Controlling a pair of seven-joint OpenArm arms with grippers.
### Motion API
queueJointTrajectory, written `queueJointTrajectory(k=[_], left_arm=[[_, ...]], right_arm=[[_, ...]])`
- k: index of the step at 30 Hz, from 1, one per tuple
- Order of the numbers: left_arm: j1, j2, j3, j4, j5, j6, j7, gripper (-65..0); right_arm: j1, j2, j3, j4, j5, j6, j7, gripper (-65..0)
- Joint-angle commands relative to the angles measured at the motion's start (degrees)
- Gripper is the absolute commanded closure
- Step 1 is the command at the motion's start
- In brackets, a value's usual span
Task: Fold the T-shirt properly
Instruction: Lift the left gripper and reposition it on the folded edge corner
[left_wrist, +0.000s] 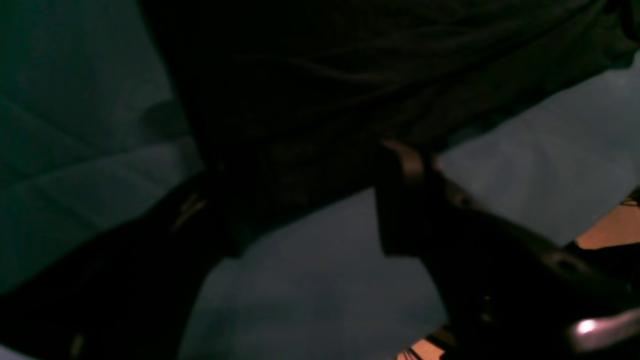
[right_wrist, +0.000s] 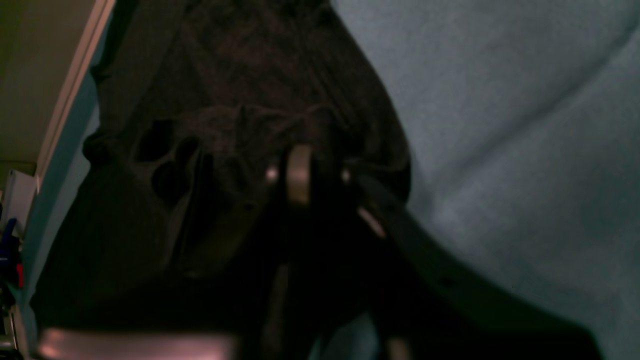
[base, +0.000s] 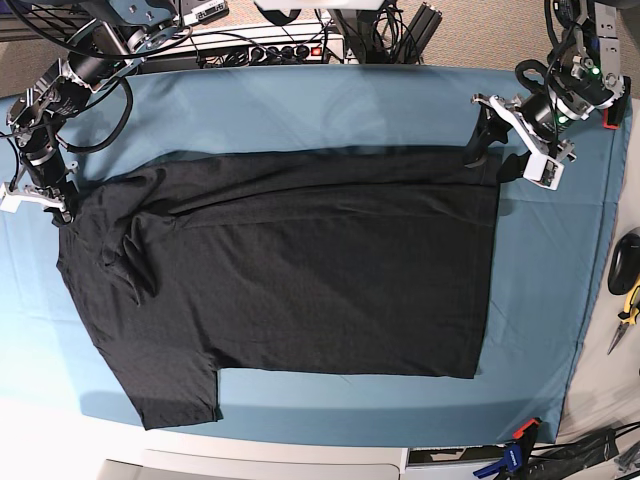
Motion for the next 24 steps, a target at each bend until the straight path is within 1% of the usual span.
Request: queueJointTrajectory(k=[1, 4, 5, 7, 9, 13, 15, 16, 18, 20, 22, 24], left_arm=[[0.0, -0.8, -0.4, 0.9, -0.8, -0.4, -1.4, -37.6], [0.0, -0.8, -0.4, 0.9, -0.9, -0.3, -1.0, -37.6], [0.0, -0.8, -0.4, 0.9, -1.6, 1.0, -0.3, -37.6], [0.0, -0.6, -0.5, 0.9, -3.6, 5.0, 1.7, -37.6], [0.0, -0.1, -0.5, 0.9, -4.9, 7.1, 2.9, -37.6], [-0.3, 2.4, -0.5, 0.8, -7.0, 10.5, 4.6, -37.6], [-0.5, 4.0, -0.5, 0.7, -7.6, 13.8, 4.8, -37.6], [-0.7, 4.8, -0.5, 0.5, -7.1, 14.6, 4.7, -37.6], [-1.7, 6.2, -0.7, -0.8, -4.8, 14.9, 4.5, -37.6], [-3.1, 7.6, -2.4, -3.6, -4.3, 15.1, 4.2, -37.6], [-4.6, 8.8, -5.1, -6.9, -4.8, 15.7, 4.1, -37.6], [-5.7, 9.0, -7.5, -10.0, -5.8, 16.2, 4.2, -37.5]], right_arm=[[0.9, 1.4, 0.1, 1.0, 0.9, 1.0, 0.9, -0.1], [0.9, 1.4, 0.0, 1.0, 1.0, 4.0, 0.1, 0.0], [0.9, 1.4, 0.0, 1.0, 1.0, 4.3, 0.1, 0.0], [0.9, 1.4, 0.0, 1.0, 1.0, 4.3, 0.1, 0.0], [0.9, 1.5, 0.0, 1.0, 1.0, 4.3, 0.1, 0.0], [0.9, 1.5, 0.0, 1.0, 1.0, 4.3, 0.1, 0.0], [0.9, 1.5, 0.0, 1.0, 1.0, 4.3, 0.1, 0.0], [0.9, 1.5, 0.0, 1.0, 1.0, 4.3, 0.1, 0.0], [0.9, 1.5, 0.0, 1.0, 1.0, 4.3, 0.1, 0.0], [0.9, 1.5, 0.0, 1.0, 0.9, 4.3, -0.1, 0.0], [0.8, 1.5, 0.0, 1.0, 1.0, 4.3, -0.2, 0.0], [0.7, 1.5, 0.0, 1.0, 0.9, 4.3, -0.3, 0.0]])
